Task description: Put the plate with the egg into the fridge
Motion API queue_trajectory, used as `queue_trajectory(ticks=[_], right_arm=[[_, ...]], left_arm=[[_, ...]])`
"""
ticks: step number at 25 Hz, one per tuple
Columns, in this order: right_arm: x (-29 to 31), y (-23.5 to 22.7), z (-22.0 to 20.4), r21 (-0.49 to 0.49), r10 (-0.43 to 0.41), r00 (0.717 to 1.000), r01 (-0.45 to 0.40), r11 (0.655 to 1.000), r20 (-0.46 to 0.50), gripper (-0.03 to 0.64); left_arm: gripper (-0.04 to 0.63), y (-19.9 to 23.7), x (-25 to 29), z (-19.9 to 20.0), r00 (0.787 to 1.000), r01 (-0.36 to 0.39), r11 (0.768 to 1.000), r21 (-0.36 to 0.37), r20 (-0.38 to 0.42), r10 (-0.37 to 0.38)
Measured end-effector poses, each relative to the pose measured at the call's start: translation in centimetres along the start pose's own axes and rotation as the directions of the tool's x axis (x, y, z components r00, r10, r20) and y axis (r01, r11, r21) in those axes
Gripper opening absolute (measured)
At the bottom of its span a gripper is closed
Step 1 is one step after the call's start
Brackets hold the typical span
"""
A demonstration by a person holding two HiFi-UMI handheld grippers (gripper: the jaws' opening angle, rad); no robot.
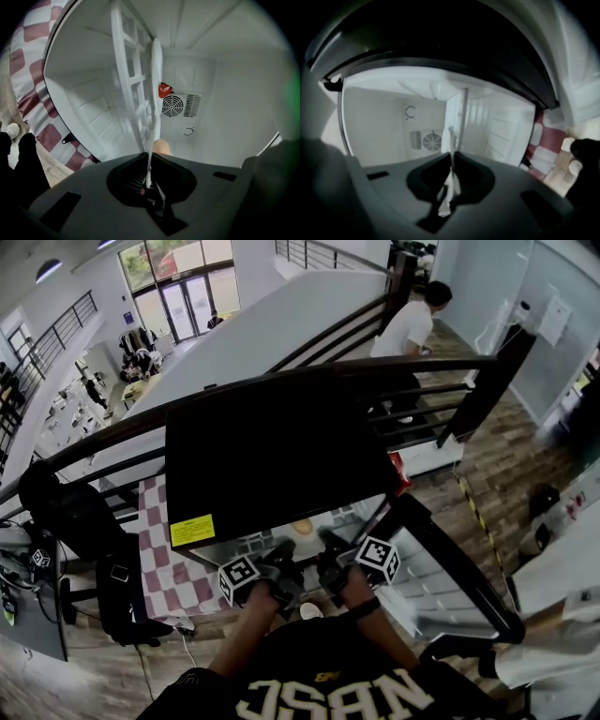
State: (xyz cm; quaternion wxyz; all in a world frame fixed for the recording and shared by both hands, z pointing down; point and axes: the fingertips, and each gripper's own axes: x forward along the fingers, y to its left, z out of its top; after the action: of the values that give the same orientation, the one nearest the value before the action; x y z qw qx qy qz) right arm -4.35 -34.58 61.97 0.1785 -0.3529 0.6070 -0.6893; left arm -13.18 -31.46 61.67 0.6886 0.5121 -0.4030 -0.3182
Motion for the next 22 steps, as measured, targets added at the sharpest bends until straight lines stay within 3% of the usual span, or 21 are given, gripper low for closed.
queue_trajectory(ticks=[2,3,5,8,15,22], right_arm=[[0.0,0.2,0.1,-0.016,0.025,1.000,-0.025,1.000,0.008,0.034],[0.0,0.3,0.2,-0.028,0.031,0.999,-0.031,0.999,0.014,0.045],[-0.3,0.5,0.3,-0.057,0.034,0.999,-0.032,0.998,0.026,0.146],[-1.0,0.8,0.5,-0.094,0.039,0.999,-0.035,0.995,0.038,0.210],[-2.4,0.2,-1.7,-0.063,0.056,0.998,-0.056,0.996,0.008,0.215],[-3.6,-1.1,-3.9,-0.020,0.063,0.998,-0.063,0.998,-0.006,0.213]], left_arm=[[0.048,-0.6,0.0,0.1,0.999,0.043,0.999,0.005,-0.010,-0.043],[0.095,-0.8,-0.1,0.1,0.998,0.062,0.998,0.013,-0.019,-0.062],[0.170,-1.1,-0.4,0.0,0.997,0.074,0.997,0.025,-0.032,-0.073],[0.191,-1.1,-1.1,-0.2,0.998,0.056,0.998,0.035,-0.029,-0.055],[0.198,0.2,-3.2,-0.6,1.000,0.021,0.997,0.073,-0.015,-0.020],[0.195,0.4,-4.9,-0.9,0.999,-0.039,0.978,0.206,0.012,0.038]])
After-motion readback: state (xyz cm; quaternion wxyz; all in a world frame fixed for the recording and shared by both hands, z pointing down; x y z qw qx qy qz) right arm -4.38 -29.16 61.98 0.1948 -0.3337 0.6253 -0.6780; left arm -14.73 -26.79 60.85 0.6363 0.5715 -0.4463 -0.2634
